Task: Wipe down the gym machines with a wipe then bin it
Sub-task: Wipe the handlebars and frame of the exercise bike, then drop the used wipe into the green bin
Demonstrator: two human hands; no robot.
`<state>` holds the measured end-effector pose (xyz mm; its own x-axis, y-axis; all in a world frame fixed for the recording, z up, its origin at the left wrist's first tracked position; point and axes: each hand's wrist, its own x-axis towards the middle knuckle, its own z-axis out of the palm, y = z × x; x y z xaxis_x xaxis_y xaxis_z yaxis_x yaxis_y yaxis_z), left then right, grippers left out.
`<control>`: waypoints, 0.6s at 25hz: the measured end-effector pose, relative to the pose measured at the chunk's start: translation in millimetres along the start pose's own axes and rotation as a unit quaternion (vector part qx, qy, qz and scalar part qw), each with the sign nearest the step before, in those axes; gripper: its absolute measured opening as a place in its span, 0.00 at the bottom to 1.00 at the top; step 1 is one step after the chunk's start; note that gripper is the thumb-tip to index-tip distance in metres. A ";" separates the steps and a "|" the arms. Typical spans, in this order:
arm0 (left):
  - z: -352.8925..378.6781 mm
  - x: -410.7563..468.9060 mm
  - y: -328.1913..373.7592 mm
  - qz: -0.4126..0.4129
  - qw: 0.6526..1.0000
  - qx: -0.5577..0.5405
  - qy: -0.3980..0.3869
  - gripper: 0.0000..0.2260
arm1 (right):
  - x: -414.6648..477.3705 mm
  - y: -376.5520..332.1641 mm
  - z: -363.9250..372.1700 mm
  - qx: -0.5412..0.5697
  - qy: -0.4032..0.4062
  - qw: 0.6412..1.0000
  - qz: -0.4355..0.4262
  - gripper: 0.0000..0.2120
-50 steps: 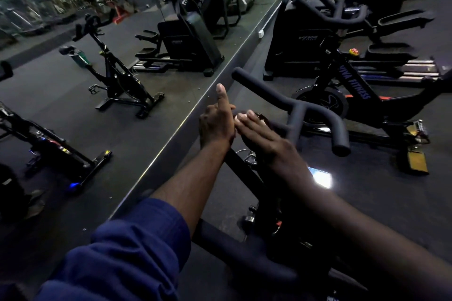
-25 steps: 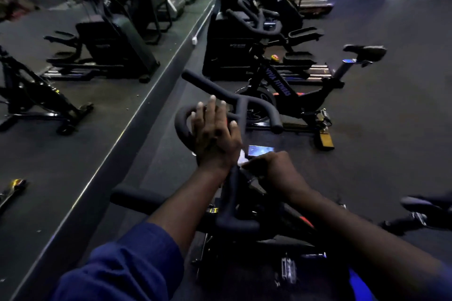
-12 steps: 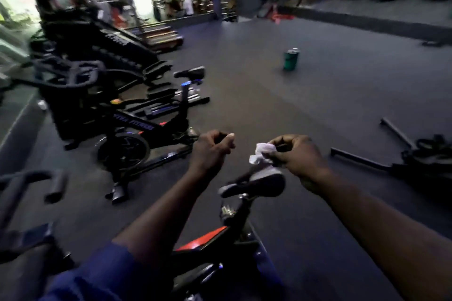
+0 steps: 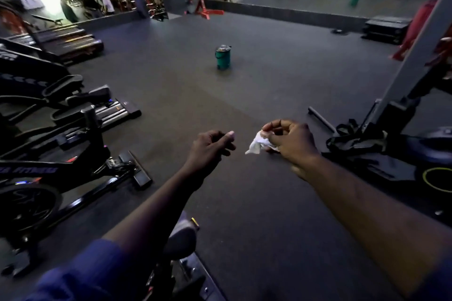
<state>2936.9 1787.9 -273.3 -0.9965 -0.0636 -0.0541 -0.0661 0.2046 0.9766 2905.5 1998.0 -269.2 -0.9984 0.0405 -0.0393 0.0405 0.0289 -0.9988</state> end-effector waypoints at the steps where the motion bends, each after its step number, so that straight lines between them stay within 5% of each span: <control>1: 3.3 24.5 -2.9 -0.006 1.000 -0.001 -0.001 0.12 | 25.9 3.3 -0.6 0.006 -0.004 1.000 0.012 0.04; 15: -72.7 462.0 33.0 -0.049 0.993 -0.041 0.099 0.15 | 499.5 -44.2 117.6 0.010 -0.149 0.989 0.014 0.10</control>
<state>2478.0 1694.3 -250.9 -0.9552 -0.2723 -0.1160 -0.1503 0.1084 0.9827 2400.5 1899.5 -248.2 -0.9640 -0.2560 -0.0717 0.0708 0.0129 -0.9974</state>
